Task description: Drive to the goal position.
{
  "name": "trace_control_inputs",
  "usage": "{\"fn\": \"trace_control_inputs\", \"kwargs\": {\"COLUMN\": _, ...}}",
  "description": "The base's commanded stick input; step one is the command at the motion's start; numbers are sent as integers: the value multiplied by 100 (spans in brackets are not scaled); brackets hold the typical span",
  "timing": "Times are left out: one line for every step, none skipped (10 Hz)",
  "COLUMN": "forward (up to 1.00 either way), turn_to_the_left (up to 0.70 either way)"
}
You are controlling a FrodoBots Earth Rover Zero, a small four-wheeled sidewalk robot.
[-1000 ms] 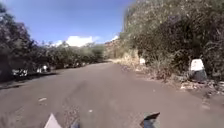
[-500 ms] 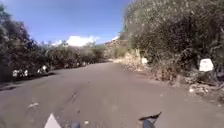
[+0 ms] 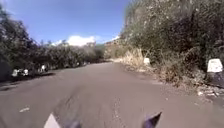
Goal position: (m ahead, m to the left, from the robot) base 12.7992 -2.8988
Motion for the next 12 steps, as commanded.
{"fn": "trace_control_inputs", "kwargs": {"forward": 50, "turn_to_the_left": 0}}
{"fn": "trace_control_inputs", "kwargs": {"forward": 50, "turn_to_the_left": 0}}
{"fn": "trace_control_inputs", "kwargs": {"forward": 50, "turn_to_the_left": 0}}
{"fn": "trace_control_inputs", "kwargs": {"forward": 50, "turn_to_the_left": 0}}
{"fn": "trace_control_inputs", "kwargs": {"forward": 50, "turn_to_the_left": 0}}
{"fn": "trace_control_inputs", "kwargs": {"forward": 50, "turn_to_the_left": 0}}
{"fn": "trace_control_inputs", "kwargs": {"forward": 50, "turn_to_the_left": 0}}
{"fn": "trace_control_inputs", "kwargs": {"forward": 50, "turn_to_the_left": 0}}
{"fn": "trace_control_inputs", "kwargs": {"forward": 50, "turn_to_the_left": 0}}
{"fn": "trace_control_inputs", "kwargs": {"forward": 50, "turn_to_the_left": 0}}
{"fn": "trace_control_inputs", "kwargs": {"forward": 50, "turn_to_the_left": 0}}
{"fn": "trace_control_inputs", "kwargs": {"forward": 50, "turn_to_the_left": 0}}
